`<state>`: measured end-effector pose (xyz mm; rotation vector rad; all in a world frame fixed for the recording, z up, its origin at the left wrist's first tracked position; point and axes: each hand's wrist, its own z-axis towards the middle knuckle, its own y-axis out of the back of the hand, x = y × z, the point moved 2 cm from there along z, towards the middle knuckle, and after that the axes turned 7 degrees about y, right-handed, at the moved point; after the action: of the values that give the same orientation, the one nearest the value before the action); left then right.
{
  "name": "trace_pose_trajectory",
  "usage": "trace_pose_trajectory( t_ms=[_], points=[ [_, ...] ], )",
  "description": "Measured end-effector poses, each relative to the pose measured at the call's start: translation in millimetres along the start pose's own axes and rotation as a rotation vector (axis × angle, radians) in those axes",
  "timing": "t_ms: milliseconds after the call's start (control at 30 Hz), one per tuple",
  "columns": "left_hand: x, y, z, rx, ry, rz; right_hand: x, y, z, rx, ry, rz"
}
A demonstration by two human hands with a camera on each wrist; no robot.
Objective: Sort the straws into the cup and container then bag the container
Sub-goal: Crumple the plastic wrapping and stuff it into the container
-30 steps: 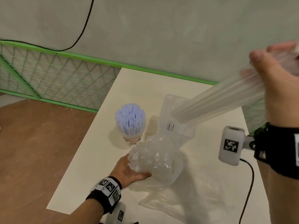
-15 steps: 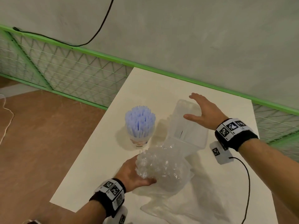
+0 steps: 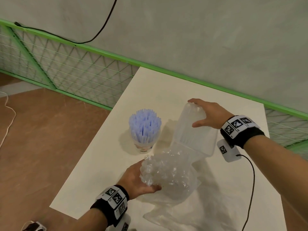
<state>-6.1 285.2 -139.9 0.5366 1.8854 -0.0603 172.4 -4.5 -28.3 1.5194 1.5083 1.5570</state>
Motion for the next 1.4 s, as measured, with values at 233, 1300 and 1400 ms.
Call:
trace_pose_trajectory(
  t_ms=[233, 1300, 1400],
  points=[
    [-0.6, 0.2, -0.2, -0.005, -0.013, 0.02, 19.8, -14.9, 6.5, -0.159, -0.056, -0.146],
    [-25.8, -3.3, -20.6, 0.062, -0.142, -0.035, 96.9, -135.3, -174.0, -0.179, 0.001, 0.76],
    [-25.0, -1.7, -24.2, 0.016, -0.2, 0.037, 96.0, -132.7, -170.6, -0.145, 0.032, 0.704]
  ],
)
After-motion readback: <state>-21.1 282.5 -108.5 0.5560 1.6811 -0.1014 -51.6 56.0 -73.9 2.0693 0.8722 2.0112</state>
